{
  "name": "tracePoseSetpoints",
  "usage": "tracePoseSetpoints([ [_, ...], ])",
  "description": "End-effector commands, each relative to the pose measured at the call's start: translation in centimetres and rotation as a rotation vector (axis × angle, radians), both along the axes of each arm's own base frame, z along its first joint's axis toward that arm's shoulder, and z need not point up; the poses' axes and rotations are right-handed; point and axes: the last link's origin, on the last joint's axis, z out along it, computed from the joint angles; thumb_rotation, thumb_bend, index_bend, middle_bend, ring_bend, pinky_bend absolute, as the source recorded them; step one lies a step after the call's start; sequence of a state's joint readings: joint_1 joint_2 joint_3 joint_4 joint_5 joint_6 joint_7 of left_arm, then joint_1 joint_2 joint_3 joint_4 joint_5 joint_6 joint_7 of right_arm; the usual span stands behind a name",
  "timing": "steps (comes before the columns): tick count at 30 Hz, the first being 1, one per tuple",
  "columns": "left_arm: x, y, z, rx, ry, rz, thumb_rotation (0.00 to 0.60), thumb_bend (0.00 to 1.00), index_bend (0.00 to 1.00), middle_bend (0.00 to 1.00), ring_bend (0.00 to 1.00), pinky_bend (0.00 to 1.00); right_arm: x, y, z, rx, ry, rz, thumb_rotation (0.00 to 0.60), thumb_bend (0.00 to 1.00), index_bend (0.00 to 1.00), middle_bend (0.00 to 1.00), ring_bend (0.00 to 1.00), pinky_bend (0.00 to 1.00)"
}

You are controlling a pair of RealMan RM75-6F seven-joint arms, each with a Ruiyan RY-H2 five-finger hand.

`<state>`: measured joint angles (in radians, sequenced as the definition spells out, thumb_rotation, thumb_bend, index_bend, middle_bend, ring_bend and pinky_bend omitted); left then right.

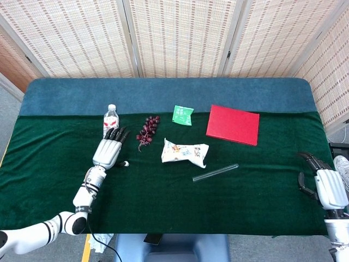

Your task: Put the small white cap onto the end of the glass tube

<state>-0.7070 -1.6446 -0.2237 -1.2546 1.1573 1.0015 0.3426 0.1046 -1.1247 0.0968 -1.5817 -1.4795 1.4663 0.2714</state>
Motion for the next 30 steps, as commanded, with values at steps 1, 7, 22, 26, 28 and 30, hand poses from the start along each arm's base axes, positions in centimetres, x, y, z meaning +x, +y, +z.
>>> tracePoseSetpoints([
  [1, 0.0, -0.7, 1.2, 0.022, -0.024, -0.022, 0.6, 0.2, 0.0, 0.01, 0.01, 0.0, 0.0, 0.0, 0.0, 0.001, 0.001, 0.004, 0.6, 0.7, 0.22, 0.24, 0.26, 0.28],
  [7, -0.9, -3.1, 2.5, -0.004, -0.004, -0.061, 0.6, 0.21, 0.28, 0.29, 0.26, 0.03, 0.0, 0.1, -0.1, 0.003, -0.003, 0.005, 0.6, 0.7, 0.22, 0.24, 0.27, 0.28],
  [22, -2.4, -3.2, 0.4, -0.074, 0.05, -0.027, 0.6, 0.22, 0.4, 0.98, 0.86, 0.86, 0.1, 0.2, -0.2, 0.009, 0.0, 0.007, 0.6, 0.7, 0.22, 0.24, 0.31, 0.28],
  [26, -2.4, -2.7, -0.2, -0.072, 0.036, -0.014, 0.6, 0.26, 0.42, 0.99, 0.87, 0.86, 0.1, 0.2, -0.2, 0.009, 0.0, 0.003, 0.6, 0.7, 0.22, 0.24, 0.31, 0.28],
  [28, -2.4, -2.5, -0.4, -0.071, 0.031, -0.013, 0.6, 0.28, 0.43, 1.0, 0.88, 0.86, 0.1, 0.2, -0.3, 0.01, -0.001, 0.002, 0.6, 0.7, 0.22, 0.24, 0.31, 0.28],
  [30, -2.3, -2.3, -0.6, -0.072, 0.023, -0.008, 0.6, 0.29, 0.44, 1.0, 0.88, 0.86, 0.1, 0.2, -0.3, 0.011, -0.001, 0.002, 0.6, 0.7, 0.22, 0.24, 0.32, 0.28],
])
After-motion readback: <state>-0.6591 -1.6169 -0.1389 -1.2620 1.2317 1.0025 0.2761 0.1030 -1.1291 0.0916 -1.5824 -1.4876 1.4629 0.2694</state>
